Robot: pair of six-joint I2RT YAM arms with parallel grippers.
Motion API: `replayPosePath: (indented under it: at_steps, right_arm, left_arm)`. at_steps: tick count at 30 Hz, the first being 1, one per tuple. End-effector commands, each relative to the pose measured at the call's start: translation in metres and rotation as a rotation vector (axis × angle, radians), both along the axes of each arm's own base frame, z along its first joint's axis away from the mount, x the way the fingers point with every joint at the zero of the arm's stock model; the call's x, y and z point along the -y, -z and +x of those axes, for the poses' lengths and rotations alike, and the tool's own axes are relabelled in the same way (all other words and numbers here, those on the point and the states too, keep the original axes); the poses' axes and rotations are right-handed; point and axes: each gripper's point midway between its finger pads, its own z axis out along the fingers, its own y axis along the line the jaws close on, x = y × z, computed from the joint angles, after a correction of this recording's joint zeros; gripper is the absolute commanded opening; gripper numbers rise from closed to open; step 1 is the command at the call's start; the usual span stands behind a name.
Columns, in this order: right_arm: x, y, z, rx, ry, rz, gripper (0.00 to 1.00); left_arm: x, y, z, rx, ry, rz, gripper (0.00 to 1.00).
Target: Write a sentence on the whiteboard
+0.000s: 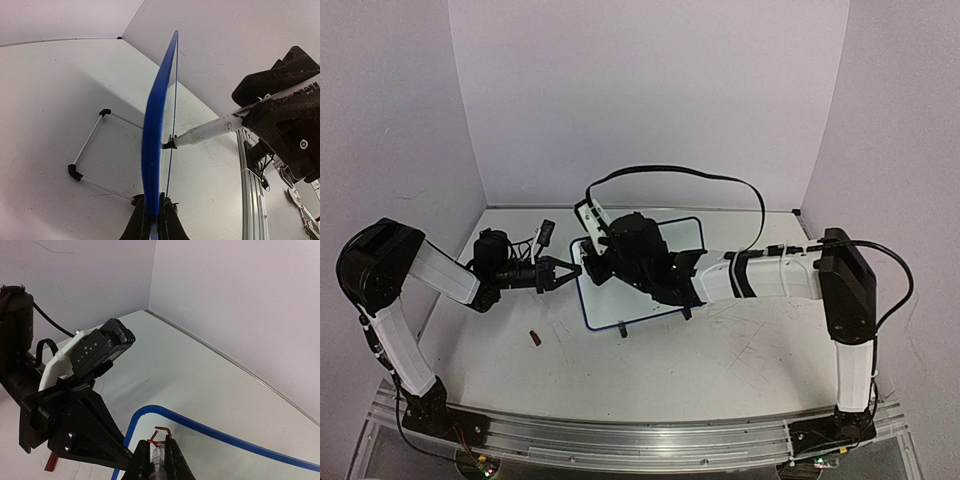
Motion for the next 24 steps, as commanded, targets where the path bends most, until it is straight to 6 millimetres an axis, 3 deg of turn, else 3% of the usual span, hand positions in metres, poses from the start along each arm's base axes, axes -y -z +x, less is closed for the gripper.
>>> replayPosePath:
  at_steps: [1,7,24]
  right_arm:
    - [0.029,-0.009,0.017,0.021,0.120,-0.002,0.00]
    - [0.031,-0.005,0.014,0.013,0.114,-0.010,0.00]
    - [0.012,0.010,0.002,-0.039,0.039,0.009,0.00]
  left_arm:
    - [0.001,-0.015,-0.003,0.093,0.015,-0.007,0.00]
    - [0.001,-0.015,-0.003,0.092,0.016,-0.007,0.00]
    - [0.001,-0.017,-0.003,0.095,0.015,-0.007,0.00]
